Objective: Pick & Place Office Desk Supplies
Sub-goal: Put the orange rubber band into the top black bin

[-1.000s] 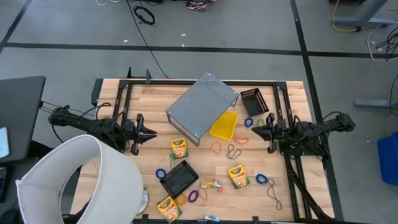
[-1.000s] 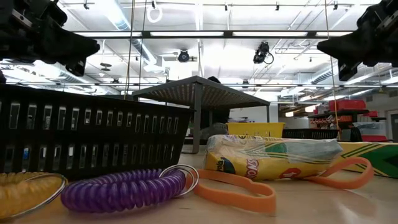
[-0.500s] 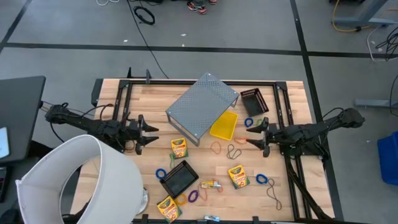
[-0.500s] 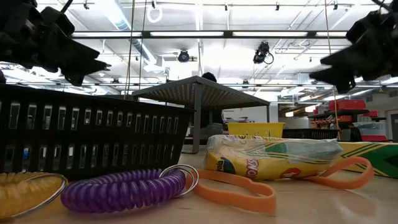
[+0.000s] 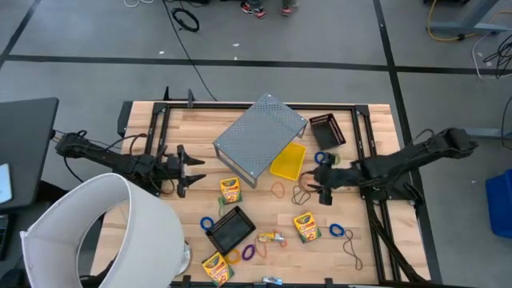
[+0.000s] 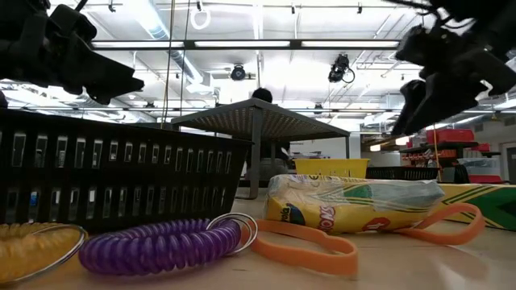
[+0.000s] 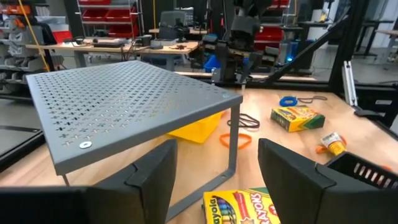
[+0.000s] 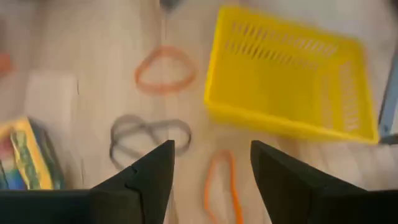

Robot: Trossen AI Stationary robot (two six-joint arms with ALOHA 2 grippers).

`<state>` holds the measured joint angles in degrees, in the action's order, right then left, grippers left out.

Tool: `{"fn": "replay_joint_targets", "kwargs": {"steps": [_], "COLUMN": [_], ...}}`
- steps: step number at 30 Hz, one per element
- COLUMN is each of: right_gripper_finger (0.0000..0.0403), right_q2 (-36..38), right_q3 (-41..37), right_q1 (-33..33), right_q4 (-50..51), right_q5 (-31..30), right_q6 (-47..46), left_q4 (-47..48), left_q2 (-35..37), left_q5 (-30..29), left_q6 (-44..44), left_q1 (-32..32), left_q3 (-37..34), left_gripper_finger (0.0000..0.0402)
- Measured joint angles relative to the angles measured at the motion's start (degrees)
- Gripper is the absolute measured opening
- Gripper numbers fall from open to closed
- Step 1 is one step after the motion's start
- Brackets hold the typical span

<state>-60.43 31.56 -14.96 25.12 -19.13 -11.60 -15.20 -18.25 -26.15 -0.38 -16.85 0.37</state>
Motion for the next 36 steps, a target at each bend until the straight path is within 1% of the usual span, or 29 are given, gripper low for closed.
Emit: {"fn": "replay_joint_targets", "kwargs": {"steps": [5, 7, 10, 16, 23, 30, 36], "right_gripper_finger": [0.0217, 0.0217, 0.0217, 0.0217, 0.0217, 0.0217, 0.0217], "right_q2": [-7.9, -9.5, -10.9, -12.7, -15.3, -19.7, -20.8], "right_q3": [7.2, 8.7, 8.9, 7.0, 6.9, 6.9, 6.9], "right_q1": [0.1, 0.1, 0.1, 0.1, 0.4, 2.4, 3.1], "right_q4": [11.9, 15.4, 17.4, 16.5, 14.1, 12.3, 11.6], "right_q5": [1.6, 1.6, 2.0, 4.6, 4.6, 5.2, 5.2], "right_q6": [0.7, 1.0, 1.1, 0.9, 3.0, 6.4, 6.8], "left_q4": [0.0, 0.0, 0.0, 0.0, 0.0, 0.0, 0.0], "left_q2": [-0.6, -0.7, -0.7, -0.7, -0.7, -0.7, -0.7], "left_q5": [0.0, 0.0, 0.0, 0.0, 0.0, 0.0, 0.0], "left_q6": [1.3, 1.8, 2.0, 3.2, 4.5, 4.9, 5.5], "left_q1": [0.0, 0.0, 0.0, 0.0, 0.0, 0.0, 0.0], "left_q3": [0.0, 0.0, 0.0, 0.0, 0.0, 0.0, 0.0], "left_gripper_finger": [0.0227, 0.0227, 0.0227, 0.0227, 0.0227, 0.0227, 0.0227]}}
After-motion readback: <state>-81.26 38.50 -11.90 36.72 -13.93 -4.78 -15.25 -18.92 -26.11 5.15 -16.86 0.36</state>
